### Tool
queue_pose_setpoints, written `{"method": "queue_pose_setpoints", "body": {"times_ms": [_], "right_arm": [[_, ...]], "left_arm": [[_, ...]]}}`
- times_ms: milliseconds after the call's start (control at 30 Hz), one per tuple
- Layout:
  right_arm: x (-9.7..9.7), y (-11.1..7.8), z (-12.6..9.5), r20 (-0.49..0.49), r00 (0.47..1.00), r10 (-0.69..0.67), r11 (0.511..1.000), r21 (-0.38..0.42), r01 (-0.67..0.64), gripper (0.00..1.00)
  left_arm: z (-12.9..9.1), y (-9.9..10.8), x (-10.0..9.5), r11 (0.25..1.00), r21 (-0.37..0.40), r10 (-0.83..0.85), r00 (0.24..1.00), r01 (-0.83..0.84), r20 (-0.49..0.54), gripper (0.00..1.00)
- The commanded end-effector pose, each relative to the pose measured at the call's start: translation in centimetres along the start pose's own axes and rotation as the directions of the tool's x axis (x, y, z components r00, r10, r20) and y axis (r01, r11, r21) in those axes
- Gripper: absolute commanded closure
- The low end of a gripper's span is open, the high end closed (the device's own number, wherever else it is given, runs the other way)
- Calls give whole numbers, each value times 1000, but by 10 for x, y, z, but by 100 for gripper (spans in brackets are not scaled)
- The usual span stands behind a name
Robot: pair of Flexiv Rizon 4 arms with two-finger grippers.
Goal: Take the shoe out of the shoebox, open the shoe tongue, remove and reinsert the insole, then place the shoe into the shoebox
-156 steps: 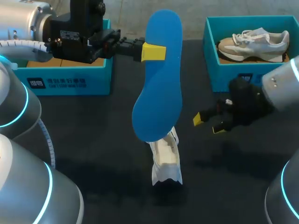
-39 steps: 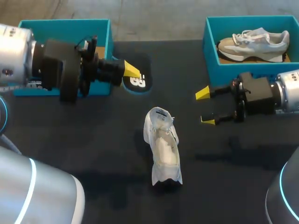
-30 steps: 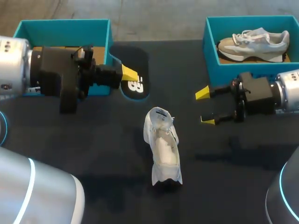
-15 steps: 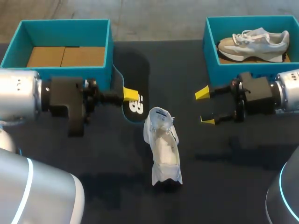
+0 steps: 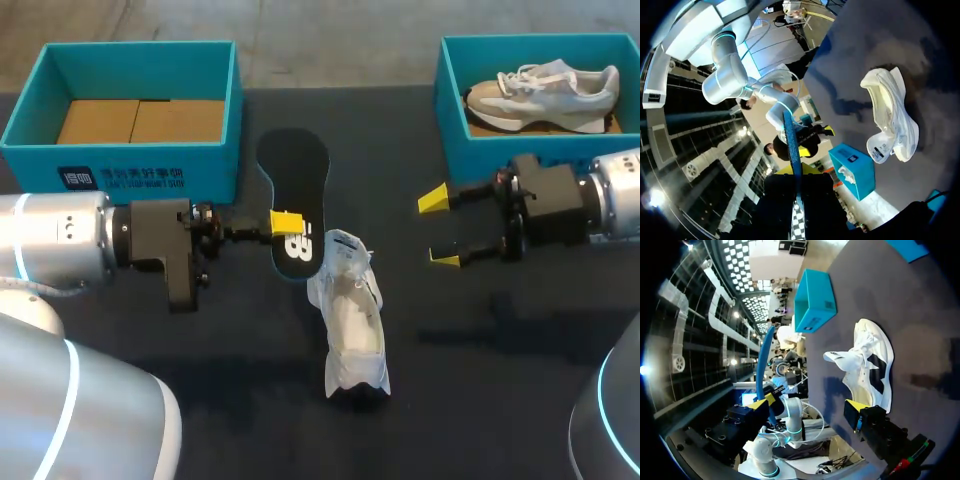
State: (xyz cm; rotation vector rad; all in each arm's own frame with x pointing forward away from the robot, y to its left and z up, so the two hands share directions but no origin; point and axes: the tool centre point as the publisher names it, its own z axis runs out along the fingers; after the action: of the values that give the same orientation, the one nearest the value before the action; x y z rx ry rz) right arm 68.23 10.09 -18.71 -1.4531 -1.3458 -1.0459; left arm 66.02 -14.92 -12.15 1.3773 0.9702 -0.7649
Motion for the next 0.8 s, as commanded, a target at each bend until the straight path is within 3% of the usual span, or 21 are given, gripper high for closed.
{"method": "queue_pose_setpoints", "body": {"times_ms": [33, 500, 800], "right_arm": [[0, -1, 1, 1, 1000, 0, 1000, -3, 0, 0], [0, -1, 1, 1, 1000, 0, 1000, -3, 0, 0], [0, -1, 1, 1, 1000, 0, 1000, -3, 0, 0]], "left_arm": [[1, 7, 6, 999, 24, 48, 999, -48, 10, 100], [0, 5, 7, 996, 40, 74, 997, -74, 21, 100], [2, 6, 36, 997, 47, 69, 998, -69, 0, 100]]}}
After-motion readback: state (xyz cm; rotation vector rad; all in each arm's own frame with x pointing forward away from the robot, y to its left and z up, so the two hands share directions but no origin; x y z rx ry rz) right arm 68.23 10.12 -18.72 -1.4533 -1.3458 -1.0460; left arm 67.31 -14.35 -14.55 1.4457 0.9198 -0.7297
